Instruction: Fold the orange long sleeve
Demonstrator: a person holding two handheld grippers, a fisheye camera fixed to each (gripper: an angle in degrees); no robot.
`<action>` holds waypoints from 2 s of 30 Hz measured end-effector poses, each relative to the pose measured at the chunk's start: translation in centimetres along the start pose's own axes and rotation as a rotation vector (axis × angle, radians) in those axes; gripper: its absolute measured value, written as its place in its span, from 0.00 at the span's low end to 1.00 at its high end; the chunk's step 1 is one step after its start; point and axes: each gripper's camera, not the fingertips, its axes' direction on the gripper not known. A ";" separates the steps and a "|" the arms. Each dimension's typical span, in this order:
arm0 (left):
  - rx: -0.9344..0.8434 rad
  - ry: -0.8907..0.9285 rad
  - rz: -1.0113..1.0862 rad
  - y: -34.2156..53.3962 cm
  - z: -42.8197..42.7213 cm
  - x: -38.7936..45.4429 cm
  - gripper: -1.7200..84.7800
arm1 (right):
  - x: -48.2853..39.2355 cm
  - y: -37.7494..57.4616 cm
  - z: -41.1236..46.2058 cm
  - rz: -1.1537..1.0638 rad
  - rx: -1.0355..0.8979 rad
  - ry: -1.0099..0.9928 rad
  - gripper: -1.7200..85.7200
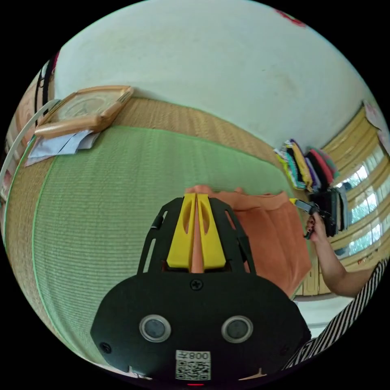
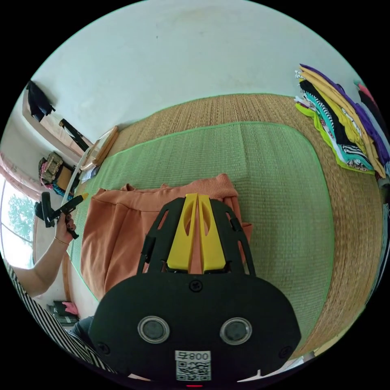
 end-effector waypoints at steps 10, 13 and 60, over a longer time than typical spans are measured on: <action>-0.154 -0.080 0.104 2.4 8.2 -0.7 0.02 | 5.1 0.8 2.8 0.087 -0.070 0.004 0.02; -0.124 -0.080 0.084 3.0 8.7 -0.6 0.02 | 4.6 1.4 0.4 0.054 -0.025 -0.006 0.02; -0.365 0.277 -0.249 27.3 26.7 -11.8 0.06 | 24.9 30.6 -13.2 0.292 -0.240 -0.371 0.06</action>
